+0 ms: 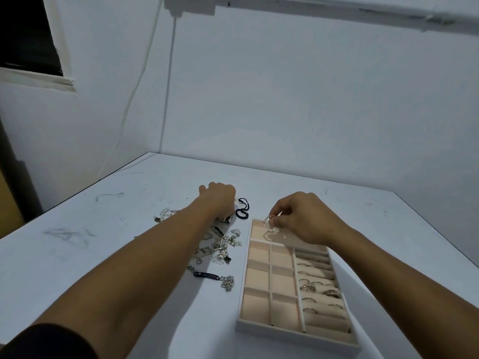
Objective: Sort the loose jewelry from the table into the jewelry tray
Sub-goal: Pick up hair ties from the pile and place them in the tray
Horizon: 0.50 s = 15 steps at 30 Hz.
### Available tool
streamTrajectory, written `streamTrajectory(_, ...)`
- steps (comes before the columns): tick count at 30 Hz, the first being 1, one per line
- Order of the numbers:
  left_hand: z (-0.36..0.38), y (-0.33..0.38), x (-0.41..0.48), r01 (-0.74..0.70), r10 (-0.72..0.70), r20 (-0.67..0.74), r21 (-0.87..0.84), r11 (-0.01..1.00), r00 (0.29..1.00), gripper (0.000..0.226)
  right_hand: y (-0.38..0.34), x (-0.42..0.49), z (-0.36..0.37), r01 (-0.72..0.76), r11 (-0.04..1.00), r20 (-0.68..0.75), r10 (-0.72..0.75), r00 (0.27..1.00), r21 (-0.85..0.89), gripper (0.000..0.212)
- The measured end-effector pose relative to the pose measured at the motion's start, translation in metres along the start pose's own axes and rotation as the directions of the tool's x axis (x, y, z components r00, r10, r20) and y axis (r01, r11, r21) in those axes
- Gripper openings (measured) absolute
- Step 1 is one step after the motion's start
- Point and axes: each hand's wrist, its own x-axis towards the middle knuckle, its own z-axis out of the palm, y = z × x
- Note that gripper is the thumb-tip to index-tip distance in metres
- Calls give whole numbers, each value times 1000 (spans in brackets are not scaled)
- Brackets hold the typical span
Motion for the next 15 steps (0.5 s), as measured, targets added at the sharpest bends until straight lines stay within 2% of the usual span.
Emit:
streamTrajectory(2,-1,4,0,-1,-1,39,49,999,999,5,3,-2,-1,-5,1000,1,5,1000,-3,8)
streamTrajectory(5,0,7,-1,-23,3,127,158,987,992,25,7,-7,-2,-14,1000,0,14,1000,-4,7)
streamTrajectory(8,-1,7,-7,-35,12,136,166,985,991,31,11,-12,-5,-28,1000,11,28,1000,15,7)
streamTrajectory(11,-6,3,-9,-12,5,102,65,998,995,24,14,-15,-7,-36,999,23,36,999,7,10)
streamTrajectory(15,-19,-5,-13,-26,50,96,-235,972,994,23,16,-21,-5,-39,999,26,38,999,26,11)
